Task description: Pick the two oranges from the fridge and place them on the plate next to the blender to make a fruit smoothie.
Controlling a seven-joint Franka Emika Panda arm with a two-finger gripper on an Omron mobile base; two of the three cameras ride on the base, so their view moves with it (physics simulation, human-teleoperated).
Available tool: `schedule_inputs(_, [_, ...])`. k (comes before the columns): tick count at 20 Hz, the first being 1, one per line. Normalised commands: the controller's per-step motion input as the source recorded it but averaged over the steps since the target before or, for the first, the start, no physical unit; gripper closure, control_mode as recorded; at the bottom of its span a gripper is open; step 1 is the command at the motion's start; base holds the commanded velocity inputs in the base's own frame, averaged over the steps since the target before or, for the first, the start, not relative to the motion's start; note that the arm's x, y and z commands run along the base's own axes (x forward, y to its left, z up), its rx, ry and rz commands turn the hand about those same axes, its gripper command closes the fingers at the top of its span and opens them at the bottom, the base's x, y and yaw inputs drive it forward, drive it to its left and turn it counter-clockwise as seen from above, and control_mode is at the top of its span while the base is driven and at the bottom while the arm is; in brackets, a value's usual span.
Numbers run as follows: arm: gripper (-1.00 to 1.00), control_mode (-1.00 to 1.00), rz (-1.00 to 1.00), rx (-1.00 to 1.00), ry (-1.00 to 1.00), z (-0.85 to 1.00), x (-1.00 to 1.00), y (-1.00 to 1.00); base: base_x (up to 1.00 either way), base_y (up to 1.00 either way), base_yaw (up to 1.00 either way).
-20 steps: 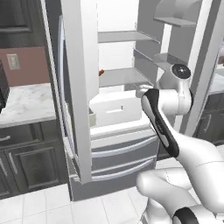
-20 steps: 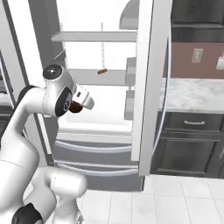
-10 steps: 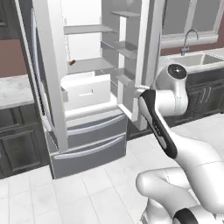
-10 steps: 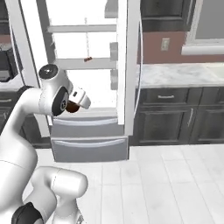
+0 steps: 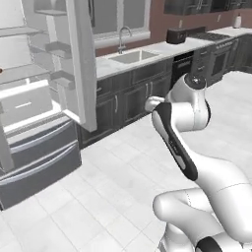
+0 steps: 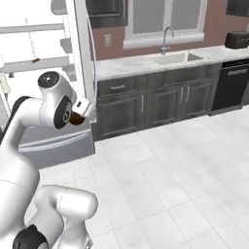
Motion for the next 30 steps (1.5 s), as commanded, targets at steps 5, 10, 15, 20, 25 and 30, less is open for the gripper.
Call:
schedule_inputs(5, [1.0, 1.0, 0.0, 0.0, 0.0, 0.0, 0.0, 0.0, -0.05, -0.55, -0.78])
schedule_inputs(10, [1.0, 1.0, 0.0, 0.0, 0.0, 0.0, 0.0, 0.0, 0.6, -0.59, -0.57])
schedule_inputs(15, [1.0, 1.0, 0.0, 0.0, 0.0, 0.0, 0.0, 0.0, 1.0, -0.36, -0.36])
schedule_inputs(20, [1.0, 1.0, 0.0, 0.0, 0.0, 0.0, 0.0, 0.0, 1.0, -0.17, -0.41])
schedule_inputs(25, [1.0, 1.0, 0.0, 0.0, 0.0, 0.0, 0.0, 0.0, 1.0, 0.03, -0.45])
schedule_inputs(30, [1.0, 1.0, 0.0, 0.0, 0.0, 0.0, 0.0, 0.0, 1.0, 0.44, -0.45])
